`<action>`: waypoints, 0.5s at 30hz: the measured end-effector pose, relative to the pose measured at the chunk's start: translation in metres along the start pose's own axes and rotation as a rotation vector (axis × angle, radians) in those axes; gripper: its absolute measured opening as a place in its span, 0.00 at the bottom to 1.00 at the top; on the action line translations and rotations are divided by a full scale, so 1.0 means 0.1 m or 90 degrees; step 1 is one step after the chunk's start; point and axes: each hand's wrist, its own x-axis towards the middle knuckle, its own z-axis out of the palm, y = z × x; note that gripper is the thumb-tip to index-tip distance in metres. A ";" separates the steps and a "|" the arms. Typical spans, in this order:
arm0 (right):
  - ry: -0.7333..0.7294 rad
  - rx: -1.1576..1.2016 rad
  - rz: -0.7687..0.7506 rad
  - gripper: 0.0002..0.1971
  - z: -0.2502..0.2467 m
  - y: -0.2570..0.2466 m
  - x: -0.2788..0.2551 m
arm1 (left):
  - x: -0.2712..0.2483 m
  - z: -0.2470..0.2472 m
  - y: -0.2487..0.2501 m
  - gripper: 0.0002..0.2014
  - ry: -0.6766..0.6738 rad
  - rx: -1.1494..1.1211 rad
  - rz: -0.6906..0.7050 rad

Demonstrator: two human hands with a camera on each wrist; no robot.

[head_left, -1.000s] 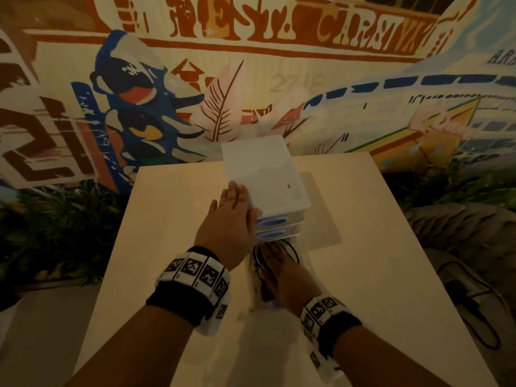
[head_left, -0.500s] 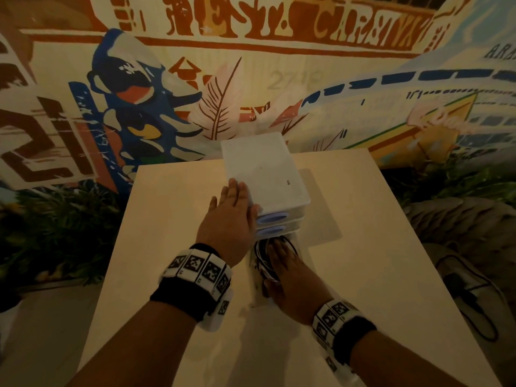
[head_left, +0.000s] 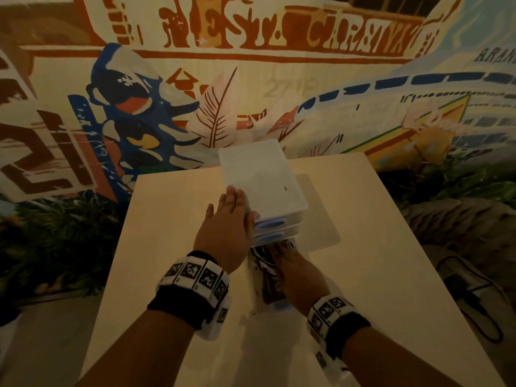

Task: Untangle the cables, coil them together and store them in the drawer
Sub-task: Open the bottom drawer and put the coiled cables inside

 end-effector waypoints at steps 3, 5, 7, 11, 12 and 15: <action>0.048 0.055 -0.002 0.33 -0.07 -0.02 -0.06 | 0.00 0.01 -0.02 0.31 0.006 0.004 0.006; 0.058 0.078 -0.019 0.32 -0.08 -0.01 -0.11 | 0.00 0.02 -0.02 0.31 0.007 0.005 0.007; 0.085 0.105 -0.017 0.32 -0.06 0.02 -0.17 | -0.01 0.03 -0.02 0.31 0.011 0.012 0.007; 0.050 0.100 0.026 0.35 0.01 0.10 -0.19 | 0.00 0.04 -0.01 0.31 0.013 0.015 0.007; 0.034 0.071 0.023 0.35 0.02 0.10 -0.19 | 0.00 0.04 -0.02 0.31 0.014 0.015 0.007; -0.020 -0.042 0.027 0.35 0.07 0.07 -0.15 | 0.00 0.04 -0.02 0.31 0.018 0.015 0.007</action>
